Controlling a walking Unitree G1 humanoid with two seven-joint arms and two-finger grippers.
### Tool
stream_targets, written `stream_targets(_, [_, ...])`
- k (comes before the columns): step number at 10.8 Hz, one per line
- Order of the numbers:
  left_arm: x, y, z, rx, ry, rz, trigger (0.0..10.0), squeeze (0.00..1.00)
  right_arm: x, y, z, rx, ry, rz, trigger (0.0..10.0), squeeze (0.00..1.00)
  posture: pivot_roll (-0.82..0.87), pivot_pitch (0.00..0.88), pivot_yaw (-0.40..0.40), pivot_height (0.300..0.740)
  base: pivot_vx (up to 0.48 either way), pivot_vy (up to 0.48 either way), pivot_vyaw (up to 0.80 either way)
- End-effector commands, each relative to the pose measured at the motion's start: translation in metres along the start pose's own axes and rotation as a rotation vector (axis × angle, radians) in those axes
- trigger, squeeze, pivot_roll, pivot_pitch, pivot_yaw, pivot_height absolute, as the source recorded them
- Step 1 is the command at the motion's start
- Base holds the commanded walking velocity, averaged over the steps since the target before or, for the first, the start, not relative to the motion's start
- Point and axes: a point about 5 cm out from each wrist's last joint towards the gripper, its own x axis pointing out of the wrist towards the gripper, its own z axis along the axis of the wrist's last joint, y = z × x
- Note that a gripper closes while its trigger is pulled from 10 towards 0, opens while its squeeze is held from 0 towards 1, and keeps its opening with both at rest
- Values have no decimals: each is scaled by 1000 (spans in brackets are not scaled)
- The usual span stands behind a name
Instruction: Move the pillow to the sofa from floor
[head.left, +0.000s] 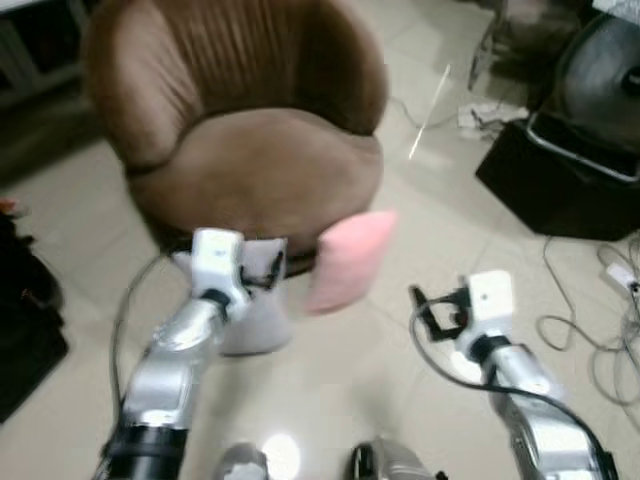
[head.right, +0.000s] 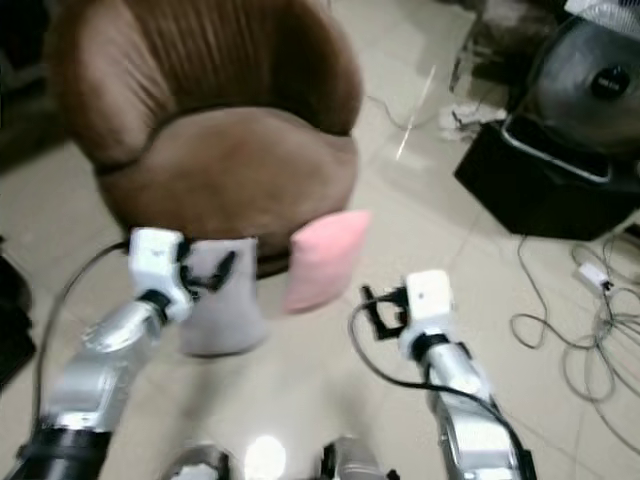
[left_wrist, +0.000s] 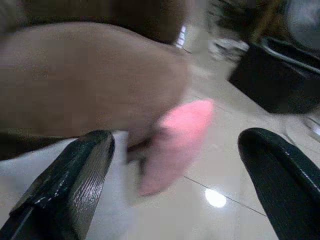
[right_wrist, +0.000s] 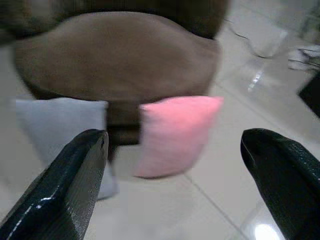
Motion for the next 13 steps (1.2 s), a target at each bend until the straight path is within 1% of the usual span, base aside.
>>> stream_targets(1, [1, -11, -4, -11, 7, -31, 10000, 0, -2, -5, -2, -5, 7, -10, 10000, 0, 45, 172, -79, 732, 0, 480, 0])
stream_targets(4, [-1, -13, -4, 7, 5, -50, 10000, 0, -1, -4, -2, -7, 6, 0, 10000, 0, 49, 171, -79, 732, 0, 480, 0])
stream_targets(6, [-1, -13, -4, 11, 6, -50, 10000, 0, 0, -3, -2, -15, -1, 6, 10000, 0, 52, 170, -78, 732, 0, 480, 0])
stream_targets(8, [-1, -11, -3, 33, 6, -48, 10000, 0, 0, -2, -1, -16, -8, 14, 10000, 0, 52, 169, -74, 732, 0, 454, 0])
stream_targets(10, [-1, -12, -3, 63, 11, -53, 10000, 0, 0, 2, 1, -32, -38, 34, 10000, 0, 51, 168, -71, 732, 289, 379, 0])
stream_targets(13, [0, -14, -5, 131, 21, -69, 10000, 0, -1, 4, 0, -36, -40, 35, 10000, 0, 43, 167, -64, 732, 474, 0, 0])
